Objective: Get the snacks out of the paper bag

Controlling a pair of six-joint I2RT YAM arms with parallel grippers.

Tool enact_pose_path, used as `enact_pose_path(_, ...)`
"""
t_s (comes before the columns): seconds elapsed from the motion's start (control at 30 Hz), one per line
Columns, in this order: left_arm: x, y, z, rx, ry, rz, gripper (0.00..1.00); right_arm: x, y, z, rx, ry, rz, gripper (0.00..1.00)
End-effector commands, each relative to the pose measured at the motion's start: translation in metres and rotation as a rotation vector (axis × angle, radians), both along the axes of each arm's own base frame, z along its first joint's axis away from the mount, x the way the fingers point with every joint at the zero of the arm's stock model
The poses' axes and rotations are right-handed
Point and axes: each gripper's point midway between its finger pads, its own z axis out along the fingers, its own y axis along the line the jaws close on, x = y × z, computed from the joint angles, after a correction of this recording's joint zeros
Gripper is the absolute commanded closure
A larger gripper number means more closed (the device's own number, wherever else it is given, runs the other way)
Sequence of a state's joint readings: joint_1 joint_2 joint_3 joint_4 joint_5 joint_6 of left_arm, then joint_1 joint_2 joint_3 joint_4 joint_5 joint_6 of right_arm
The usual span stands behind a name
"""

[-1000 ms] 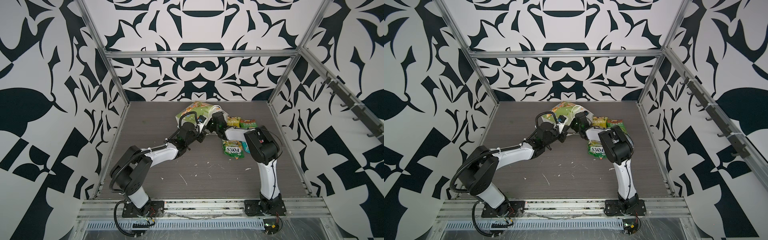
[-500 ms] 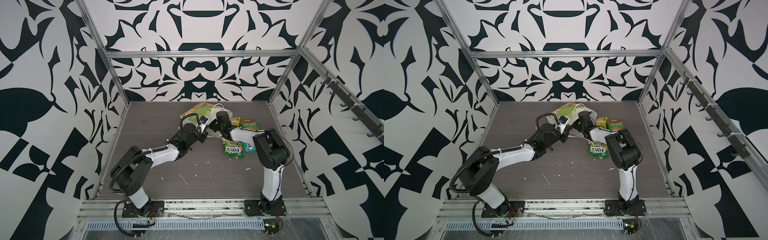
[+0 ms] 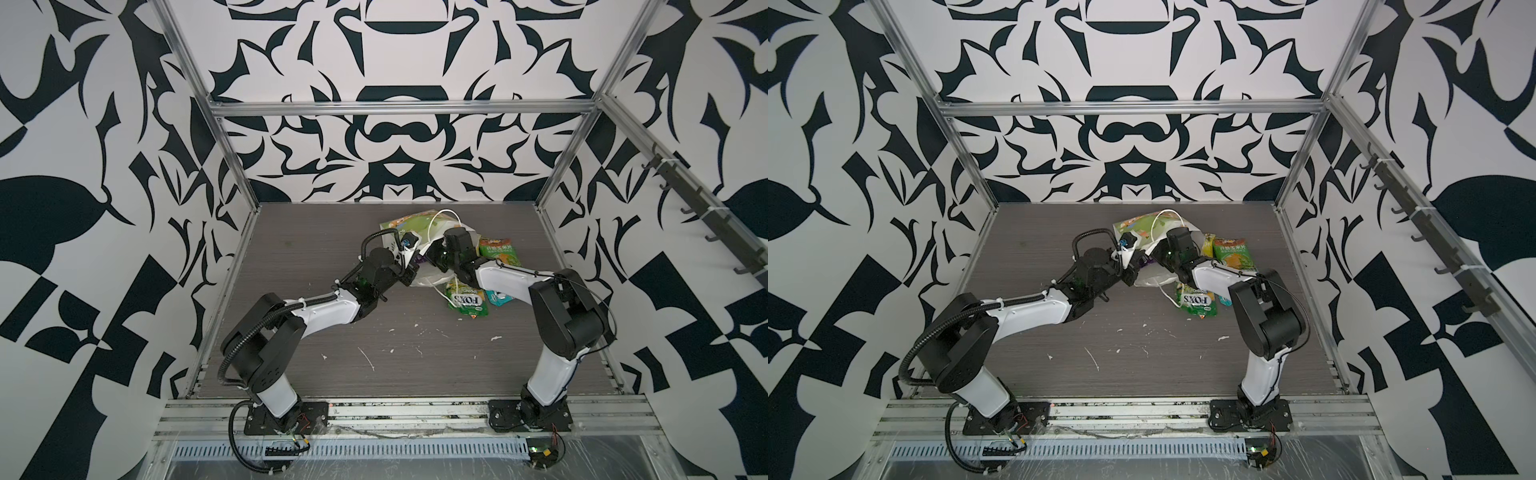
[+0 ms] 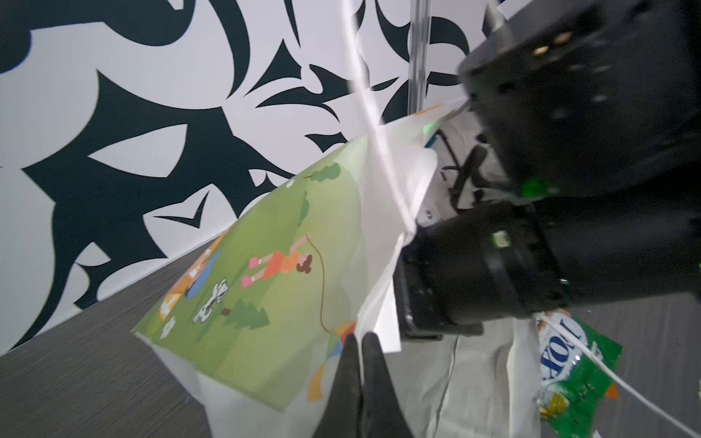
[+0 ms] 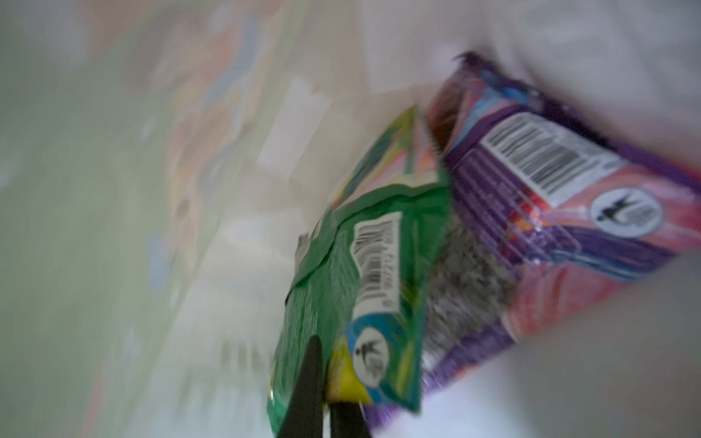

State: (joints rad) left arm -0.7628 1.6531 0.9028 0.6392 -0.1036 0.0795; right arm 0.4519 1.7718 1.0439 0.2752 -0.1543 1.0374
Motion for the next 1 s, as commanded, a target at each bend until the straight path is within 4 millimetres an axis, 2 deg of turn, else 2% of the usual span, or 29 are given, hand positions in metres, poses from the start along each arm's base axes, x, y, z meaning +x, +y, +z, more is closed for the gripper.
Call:
enact_pose_path(0.0, 0.015, 0.018, -0.022, 0.061, 0.036, 0.098, 1.00, 0.002, 0.007, 0.056, 0.034, -0.174, 0.047, 1.00)
enact_pose_path(0.3, 0.018, 0.021, -0.018, 0.057, 0.040, 0.124, 1.00, 0.014, 0.028, 0.047, 0.078, -0.193, 0.116, 1.00)
enact_pose_path(0.47, 0.022, 0.031, -0.013, 0.070, 0.035, 0.181, 1.00, 0.020, 0.034, 0.053, 0.089, -0.209, 0.133, 1.00)
enact_pose_path(0.73, 0.032, 0.044, -0.014, 0.083, 0.037, 0.258, 1.00, 0.001, 0.028, 0.055, 0.049, -0.184, 0.145, 1.00)
enact_pose_path(0.97, 0.031, 0.044, -0.007, 0.063, 0.031, 0.253, 1.00, -0.014, 0.018, 0.055, -0.015, -0.196, 0.162, 1.00)
